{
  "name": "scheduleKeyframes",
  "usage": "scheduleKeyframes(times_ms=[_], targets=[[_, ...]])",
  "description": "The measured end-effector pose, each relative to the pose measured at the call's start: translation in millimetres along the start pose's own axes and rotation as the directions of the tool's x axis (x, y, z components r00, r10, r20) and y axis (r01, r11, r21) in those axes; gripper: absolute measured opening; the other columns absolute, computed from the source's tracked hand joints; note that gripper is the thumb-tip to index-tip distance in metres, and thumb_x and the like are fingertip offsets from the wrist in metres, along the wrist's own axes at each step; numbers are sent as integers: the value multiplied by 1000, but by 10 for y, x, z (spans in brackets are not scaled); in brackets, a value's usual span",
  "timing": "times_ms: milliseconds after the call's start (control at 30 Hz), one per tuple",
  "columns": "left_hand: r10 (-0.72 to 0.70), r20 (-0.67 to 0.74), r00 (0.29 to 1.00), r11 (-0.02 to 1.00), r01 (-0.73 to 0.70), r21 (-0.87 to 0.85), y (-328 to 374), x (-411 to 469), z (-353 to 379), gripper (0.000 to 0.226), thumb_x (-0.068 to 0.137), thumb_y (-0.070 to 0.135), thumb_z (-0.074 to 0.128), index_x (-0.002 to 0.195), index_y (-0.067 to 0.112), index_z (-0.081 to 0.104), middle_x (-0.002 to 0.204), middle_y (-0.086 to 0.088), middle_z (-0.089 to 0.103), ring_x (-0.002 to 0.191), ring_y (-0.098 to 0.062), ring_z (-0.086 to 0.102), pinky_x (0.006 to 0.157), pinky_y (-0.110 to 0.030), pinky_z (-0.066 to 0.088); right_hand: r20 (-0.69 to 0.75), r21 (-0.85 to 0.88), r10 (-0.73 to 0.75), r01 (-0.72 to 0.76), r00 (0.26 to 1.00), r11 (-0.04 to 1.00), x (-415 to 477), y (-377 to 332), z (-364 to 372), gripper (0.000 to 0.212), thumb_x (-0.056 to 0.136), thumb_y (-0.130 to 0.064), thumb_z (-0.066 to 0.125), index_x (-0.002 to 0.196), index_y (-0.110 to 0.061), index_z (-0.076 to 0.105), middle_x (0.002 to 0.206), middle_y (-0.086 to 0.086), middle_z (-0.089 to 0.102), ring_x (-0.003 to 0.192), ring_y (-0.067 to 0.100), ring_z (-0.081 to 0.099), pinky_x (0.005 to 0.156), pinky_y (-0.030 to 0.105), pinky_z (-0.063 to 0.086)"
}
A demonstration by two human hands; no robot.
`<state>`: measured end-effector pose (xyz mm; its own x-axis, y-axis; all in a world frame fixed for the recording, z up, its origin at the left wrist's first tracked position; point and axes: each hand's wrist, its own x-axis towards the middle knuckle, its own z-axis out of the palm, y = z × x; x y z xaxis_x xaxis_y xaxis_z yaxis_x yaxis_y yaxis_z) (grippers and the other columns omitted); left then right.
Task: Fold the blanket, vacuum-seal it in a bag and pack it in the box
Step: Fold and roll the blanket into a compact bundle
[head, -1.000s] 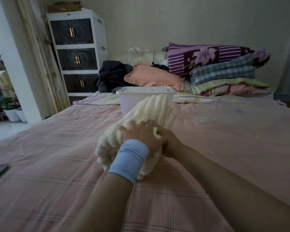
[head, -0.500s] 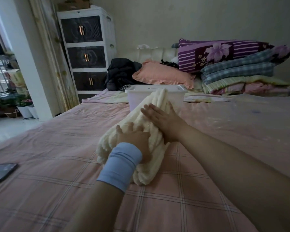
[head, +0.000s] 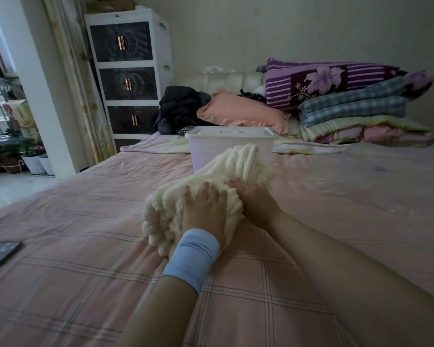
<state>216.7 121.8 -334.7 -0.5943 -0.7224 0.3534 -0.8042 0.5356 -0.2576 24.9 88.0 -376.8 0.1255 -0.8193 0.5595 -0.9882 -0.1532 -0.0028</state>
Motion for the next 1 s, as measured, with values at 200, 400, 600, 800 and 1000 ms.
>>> scheduleKeyframes(times_ms=[200,400,600,800,1000], targets=[[29,-153,988,993,-46,-107,-329,-45,74,101,72,43,68,153,35,8,157,14,21,149,-18,5,115,-57,3,-143,-249,-204,165,968,954,-89,-122,-423,35,81,-17,40,95,-13,71,81,5,71,73,30,66,70,38,47],[195,-284,939,919,-276,-283,201,34,29,111,49,28,85,144,32,28,150,7,41,138,-25,40,105,-55,39,-338,-555,-203,-21,919,831,-984,161,-1180,19,84,-5,53,85,-11,71,70,7,66,69,30,55,115,64,25],[288,-147,946,934,-312,-177,1147,27,-329,103,72,28,69,151,35,4,156,2,11,147,-30,2,117,-53,6,-251,-347,52,-140,967,927,-1954,447,-1630,54,76,-53,63,103,-7,72,83,9,69,76,32,62,83,42,55],[222,-15,975,964,-222,-147,1182,30,-401,144,50,77,73,144,38,-29,154,-2,16,142,-34,15,110,-57,21,205,-410,423,-315,883,856,-1921,570,-1922,130,53,-80,73,159,-31,16,166,14,3,152,33,-1,123,53,9],[237,-70,969,968,-241,-63,1238,34,-226,142,50,72,76,141,47,-29,154,-2,-13,144,-38,-5,106,-70,15,136,-501,477,-355,868,789,-2147,623,-1677,145,54,-68,79,158,-31,-15,164,16,16,152,34,16,115,57,20]])
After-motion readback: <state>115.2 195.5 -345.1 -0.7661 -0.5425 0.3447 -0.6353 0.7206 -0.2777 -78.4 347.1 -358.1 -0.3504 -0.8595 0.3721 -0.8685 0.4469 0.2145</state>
